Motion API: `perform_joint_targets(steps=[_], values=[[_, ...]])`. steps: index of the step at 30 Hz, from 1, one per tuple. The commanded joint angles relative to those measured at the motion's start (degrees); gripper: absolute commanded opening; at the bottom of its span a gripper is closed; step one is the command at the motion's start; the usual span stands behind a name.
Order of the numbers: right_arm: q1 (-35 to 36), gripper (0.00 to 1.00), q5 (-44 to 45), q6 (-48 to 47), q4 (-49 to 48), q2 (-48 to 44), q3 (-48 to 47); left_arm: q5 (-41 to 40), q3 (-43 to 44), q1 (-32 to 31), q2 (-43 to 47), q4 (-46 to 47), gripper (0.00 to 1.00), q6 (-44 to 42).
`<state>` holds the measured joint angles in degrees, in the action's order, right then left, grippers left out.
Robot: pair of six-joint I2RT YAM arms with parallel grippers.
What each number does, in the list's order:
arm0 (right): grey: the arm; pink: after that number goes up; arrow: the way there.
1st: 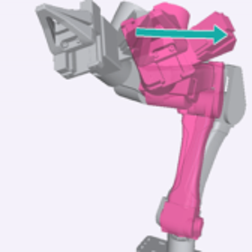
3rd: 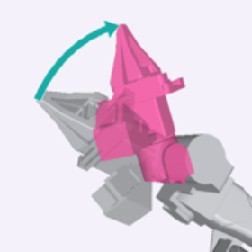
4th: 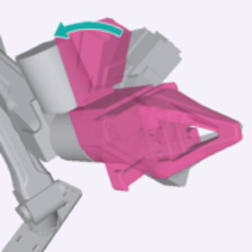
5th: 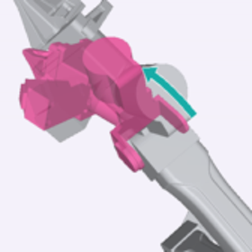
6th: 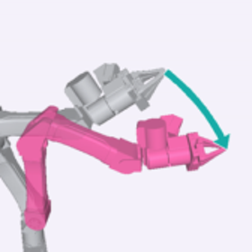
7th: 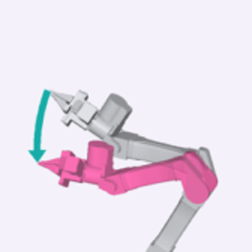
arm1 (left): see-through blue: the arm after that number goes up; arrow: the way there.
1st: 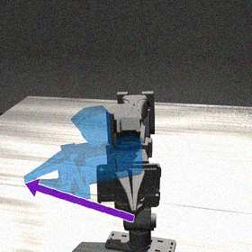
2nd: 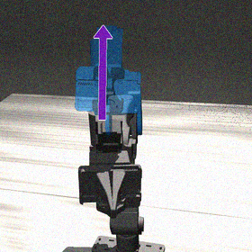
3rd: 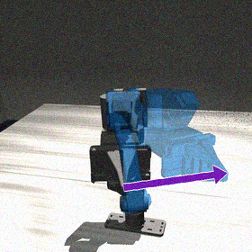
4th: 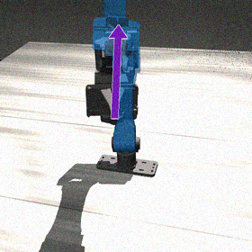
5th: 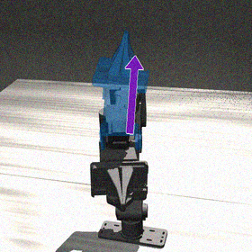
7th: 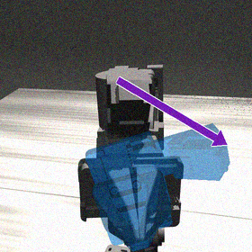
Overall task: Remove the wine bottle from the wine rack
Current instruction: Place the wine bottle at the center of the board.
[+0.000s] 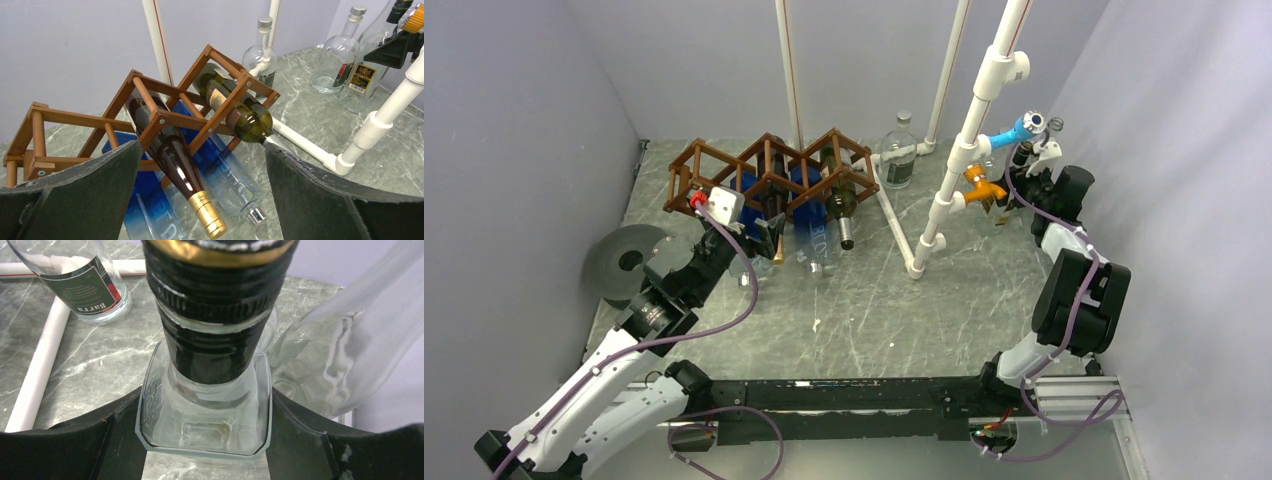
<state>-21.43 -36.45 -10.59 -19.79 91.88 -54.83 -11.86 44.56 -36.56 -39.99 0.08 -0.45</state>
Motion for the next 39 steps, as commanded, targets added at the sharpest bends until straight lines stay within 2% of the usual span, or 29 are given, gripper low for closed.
perform_joint_targets(steps=[1, 6, 12, 16, 39], values=[[0.25, 0.32, -0.56, -0.58, -6.10, -0.40, -5.22, 0.37, 0.01, 0.30, 0.17, 2.86, 0.99, -0.52], [0.32, 0.65, -0.98, -0.70, -5.42, -1.17, -4.56, 0.56, 0.01, 0.27, 0.40, 2.82, 0.99, -0.36], [0.26, 0.84, -0.75, -1.63, -2.65, -3.51, -3.91, 0.62, 0.07, 0.26, 0.74, 2.80, 1.00, -0.34], [0.30, 0.99, -0.36, -2.05, -1.02, -5.46, -3.25, 0.54, 0.01, 0.27, 0.87, 2.80, 0.99, -0.34], [-3.63, 1.00, 0.64, -4.17, 12.68, -24.02, 4.92, 0.88, -0.23, 0.26, 2.08, 3.08, 1.00, -0.56]])
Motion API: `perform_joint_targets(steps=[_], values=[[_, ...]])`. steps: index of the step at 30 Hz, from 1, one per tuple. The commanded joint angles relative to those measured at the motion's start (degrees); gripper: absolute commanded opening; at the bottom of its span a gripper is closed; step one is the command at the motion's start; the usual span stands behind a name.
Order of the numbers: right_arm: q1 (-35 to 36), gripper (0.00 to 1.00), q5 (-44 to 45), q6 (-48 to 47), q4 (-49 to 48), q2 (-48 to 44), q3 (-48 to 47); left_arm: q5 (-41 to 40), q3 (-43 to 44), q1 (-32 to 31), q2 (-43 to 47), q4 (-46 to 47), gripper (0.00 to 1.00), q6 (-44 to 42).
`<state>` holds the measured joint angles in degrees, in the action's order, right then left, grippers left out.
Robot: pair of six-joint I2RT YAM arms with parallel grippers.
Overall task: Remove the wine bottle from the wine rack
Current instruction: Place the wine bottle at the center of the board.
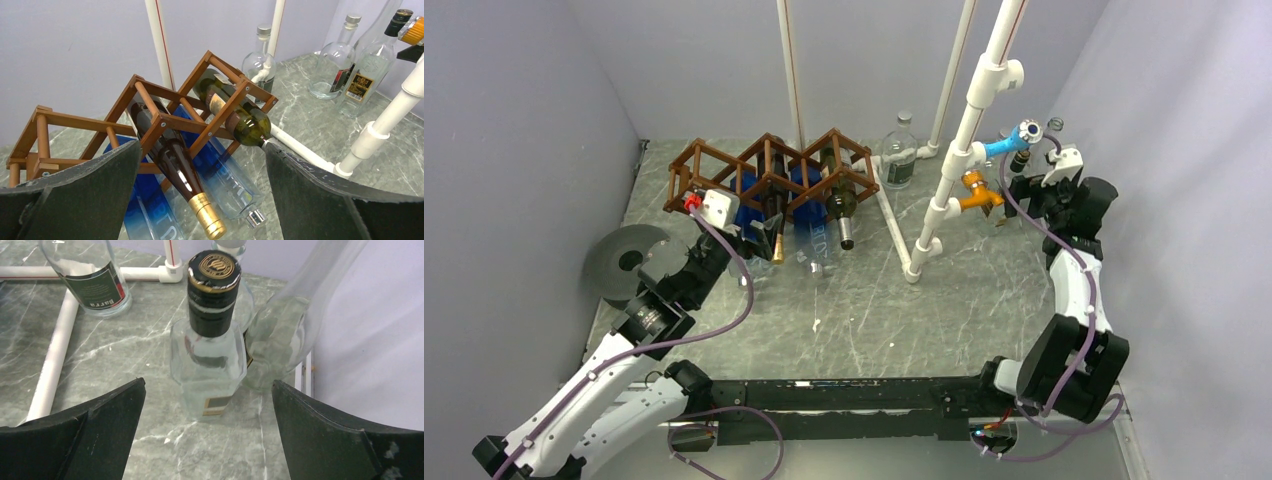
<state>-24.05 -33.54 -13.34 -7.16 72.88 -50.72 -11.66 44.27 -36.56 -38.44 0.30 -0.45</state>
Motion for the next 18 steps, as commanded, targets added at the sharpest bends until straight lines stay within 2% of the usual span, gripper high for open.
perform_joint_targets(steps=[1, 11, 18], values=[[-1.45, 1.00, -2.50, -1.12, 0.57, -5.89, 1.30, 0.68, 0.03, 0.38, 0.54, 2.91, 0.99, -0.65], [-4.18, 1.00, -4.08, -0.65, 8.30, -14.11, 6.15, 0.24, -0.19, 0.35, 0.48, 3.30, 1.00, -1.40], [-5.50, 1.00, -3.36, 4.82, 7.95, -12.78, 5.90, 0.27, -0.41, 0.36, 0.20, 3.39, 0.99, -1.71]])
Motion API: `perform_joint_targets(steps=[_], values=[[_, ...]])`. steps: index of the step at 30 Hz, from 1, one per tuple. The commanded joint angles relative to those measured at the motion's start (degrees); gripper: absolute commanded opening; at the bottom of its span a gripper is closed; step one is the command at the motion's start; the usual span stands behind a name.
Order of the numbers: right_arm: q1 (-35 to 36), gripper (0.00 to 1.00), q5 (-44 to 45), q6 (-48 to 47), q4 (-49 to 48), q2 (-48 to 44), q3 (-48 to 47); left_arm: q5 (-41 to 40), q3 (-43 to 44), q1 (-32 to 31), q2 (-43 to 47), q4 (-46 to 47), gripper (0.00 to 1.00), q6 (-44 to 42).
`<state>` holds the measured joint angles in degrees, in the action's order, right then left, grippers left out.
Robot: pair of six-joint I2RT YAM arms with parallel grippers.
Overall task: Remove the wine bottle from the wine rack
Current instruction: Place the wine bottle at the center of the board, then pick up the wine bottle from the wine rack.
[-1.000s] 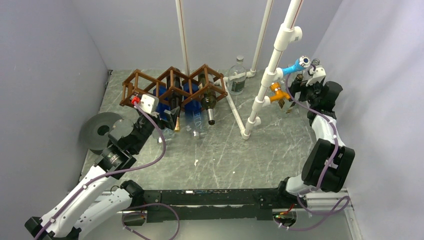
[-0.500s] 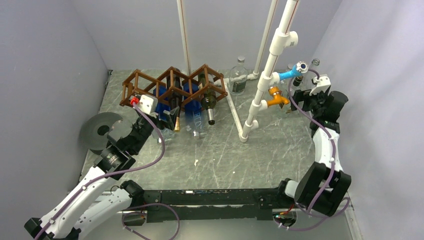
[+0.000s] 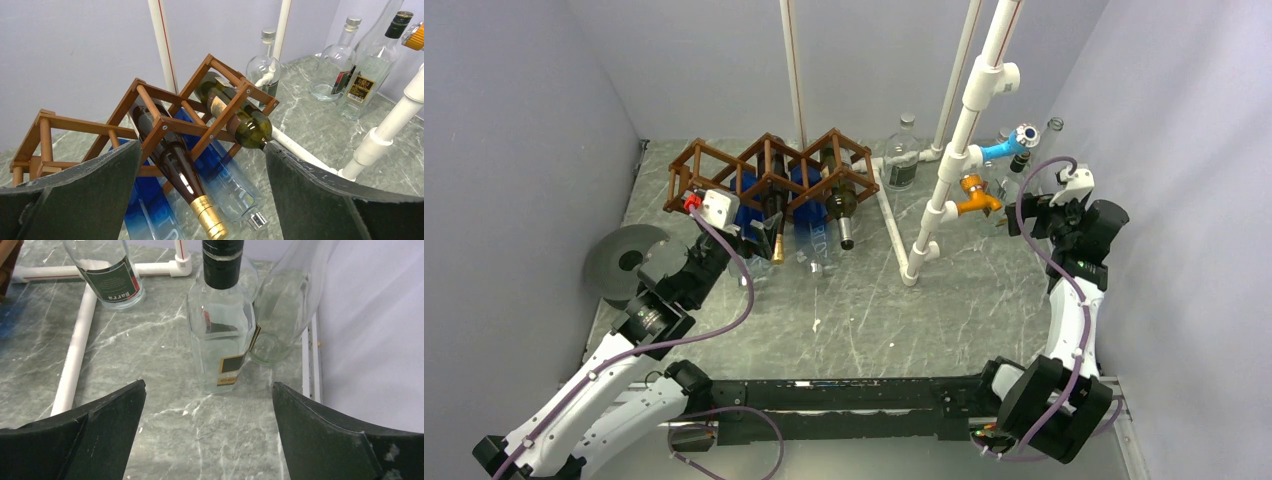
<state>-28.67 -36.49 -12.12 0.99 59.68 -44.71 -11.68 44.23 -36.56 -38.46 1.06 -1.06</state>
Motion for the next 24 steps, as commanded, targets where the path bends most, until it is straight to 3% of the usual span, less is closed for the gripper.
perform_joint_targets(steps=[1, 8, 14, 20, 24], values=[[-1.07, 1.00, -0.49, 3.93, -0.16, 0.15, 0.15, 0.30, -0.29, 0.39, 0.29, 2.61, 0.99, -1.13], [-2.81, 1.00, -2.28, 4.90, 4.54, -4.86, 1.65, 0.86, -0.37, 0.35, 0.65, 2.74, 0.99, -1.48], [-5.12, 1.00, -5.08, 2.91, 14.55, -11.74, 1.32, 1.43, -0.61, 0.66, 0.74, 3.11, 0.99, -1.82], [-6.01, 1.00, -18.89, -1.16, 21.84, -16.86, 4.91, 1.95, -1.06, 0.78, 0.18, 3.60, 0.99, -2.17], [-6.24, 1.00, -26.46, -2.71, 19.90, -22.64, 10.50, 1.87, -1.56, 0.78, -0.17, 4.10, 1.00, -3.03]])
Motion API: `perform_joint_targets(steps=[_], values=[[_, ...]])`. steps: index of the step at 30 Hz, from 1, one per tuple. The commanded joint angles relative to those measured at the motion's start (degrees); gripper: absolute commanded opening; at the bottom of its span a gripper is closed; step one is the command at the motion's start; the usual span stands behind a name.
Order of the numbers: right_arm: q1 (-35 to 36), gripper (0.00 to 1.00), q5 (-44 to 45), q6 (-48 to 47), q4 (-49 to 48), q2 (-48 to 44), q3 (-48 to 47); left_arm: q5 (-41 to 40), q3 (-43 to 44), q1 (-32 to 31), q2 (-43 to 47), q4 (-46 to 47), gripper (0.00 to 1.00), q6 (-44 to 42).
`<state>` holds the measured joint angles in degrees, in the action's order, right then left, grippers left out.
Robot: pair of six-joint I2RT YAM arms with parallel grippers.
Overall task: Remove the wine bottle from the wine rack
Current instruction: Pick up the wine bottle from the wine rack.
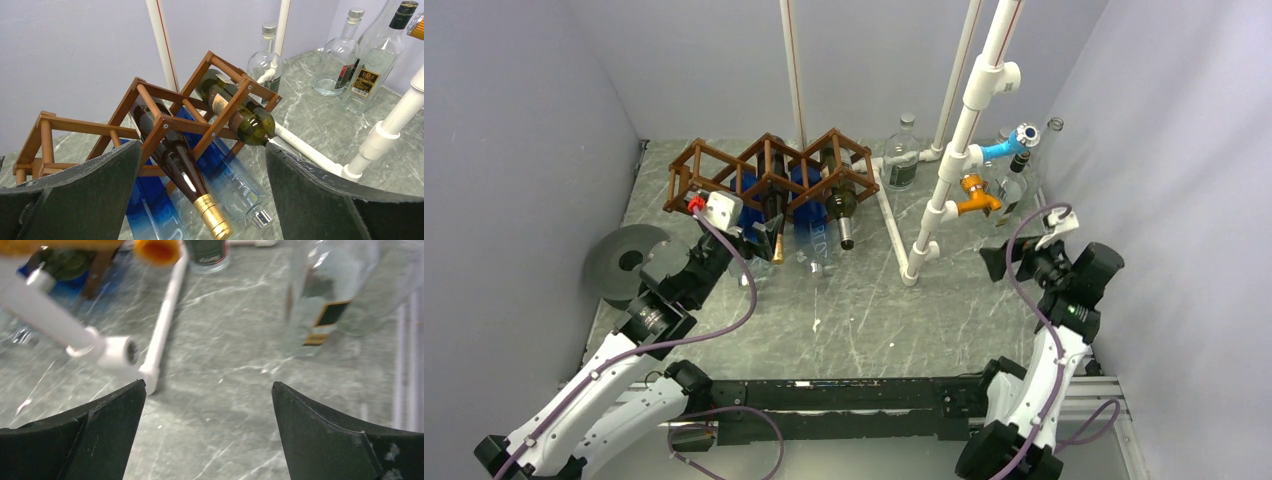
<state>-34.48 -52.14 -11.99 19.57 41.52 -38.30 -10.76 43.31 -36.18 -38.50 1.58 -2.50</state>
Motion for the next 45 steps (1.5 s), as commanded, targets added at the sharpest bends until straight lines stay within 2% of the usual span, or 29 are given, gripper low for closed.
perform_joint_targets(steps=[1, 5, 9, 27, 45], values=[[-0.51, 1.00, -11.99, -2.69, 0.41, -6.36, 5.27, 0.74, -0.80, 0.41, -0.25, 3.73, 0.99, -1.84], [-0.58, 1.00, -16.85, -0.53, -3.27, -12.04, 8.93, 0.36, -1.05, 0.41, -1.22, 3.95, 1.00, -2.74], [-0.93, 1.00, -20.08, 1.14, -5.71, -12.26, 9.90, 0.46, -1.13, 0.43, -1.95, 3.92, 1.00, -2.95], [-0.92, 1.00, -14.77, -3.29, -1.24, -8.44, 7.28, 2.24, -1.30, 0.48, -4.15, 4.30, 1.00, -2.76], [-0.81, 1.00, -14.44, -1.37, -3.14, -9.53, 7.96, 4.37, -0.86, 0.44, -3.59, 3.95, 0.99, -2.46]])
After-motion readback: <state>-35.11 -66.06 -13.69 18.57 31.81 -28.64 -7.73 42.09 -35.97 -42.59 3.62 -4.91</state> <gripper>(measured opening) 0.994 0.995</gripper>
